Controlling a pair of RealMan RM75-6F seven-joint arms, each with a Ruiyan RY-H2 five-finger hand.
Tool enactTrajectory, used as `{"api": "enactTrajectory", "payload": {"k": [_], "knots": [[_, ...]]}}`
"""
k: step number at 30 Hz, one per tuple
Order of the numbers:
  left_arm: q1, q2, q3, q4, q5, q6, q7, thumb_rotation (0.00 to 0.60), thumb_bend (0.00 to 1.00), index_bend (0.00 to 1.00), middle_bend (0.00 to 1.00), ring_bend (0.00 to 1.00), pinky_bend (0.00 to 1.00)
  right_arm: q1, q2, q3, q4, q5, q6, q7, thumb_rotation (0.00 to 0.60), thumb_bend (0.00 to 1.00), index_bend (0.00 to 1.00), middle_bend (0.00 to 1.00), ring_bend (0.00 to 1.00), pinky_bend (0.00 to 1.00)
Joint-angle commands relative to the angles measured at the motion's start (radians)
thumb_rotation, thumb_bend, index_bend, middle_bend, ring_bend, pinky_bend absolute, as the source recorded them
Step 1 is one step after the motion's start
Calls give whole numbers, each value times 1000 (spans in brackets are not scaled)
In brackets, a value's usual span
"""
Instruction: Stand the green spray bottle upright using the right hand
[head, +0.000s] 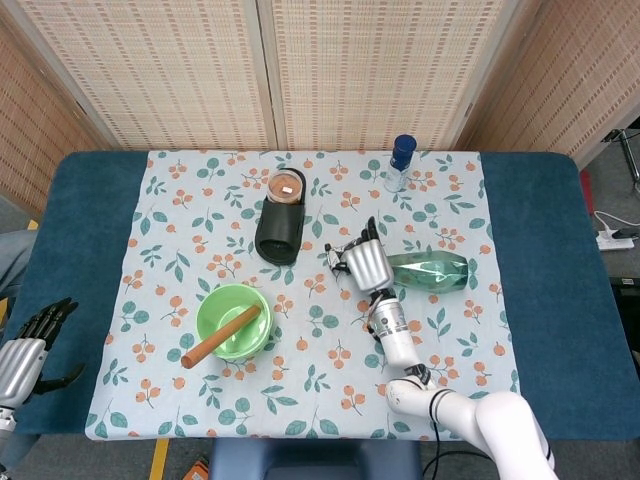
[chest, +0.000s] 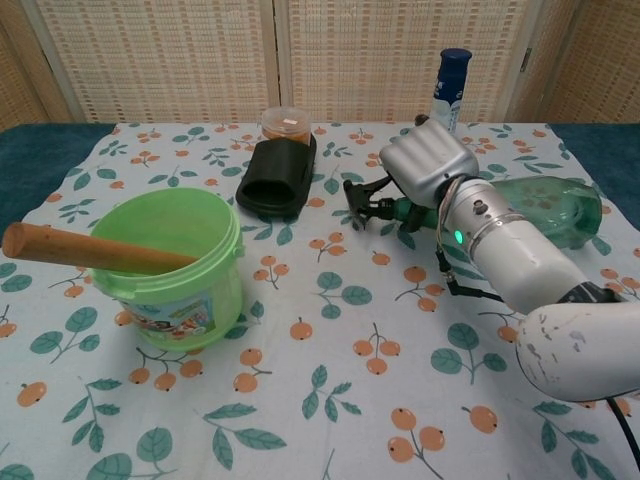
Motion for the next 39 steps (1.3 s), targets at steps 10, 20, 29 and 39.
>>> {"api": "enactTrajectory", "payload": {"k": [10,20,29,39], "knots": [[-3,-3,7,-5,2,-12,20,600,249,45,0,0,109,-78,205,0,-345,-91,132,40,600,152,682,528,289,143],[-3,-6,5,-2,-5,-15,22,600,249,45,0,0,110,-114,249,0,-406,-115,164,106,600,159,698,540,302,150],[-9,-13,7,3,-8,-30,33,600,250,45,0,0,110,-168,293,29,-489,-165,236,324,600,175,705,546,303,152],[-9,-18,10,0,-4,-30,48,600,250,44,0,0,111,-223,313,21,-521,-213,288,491,600,179,707,547,311,161]]}}
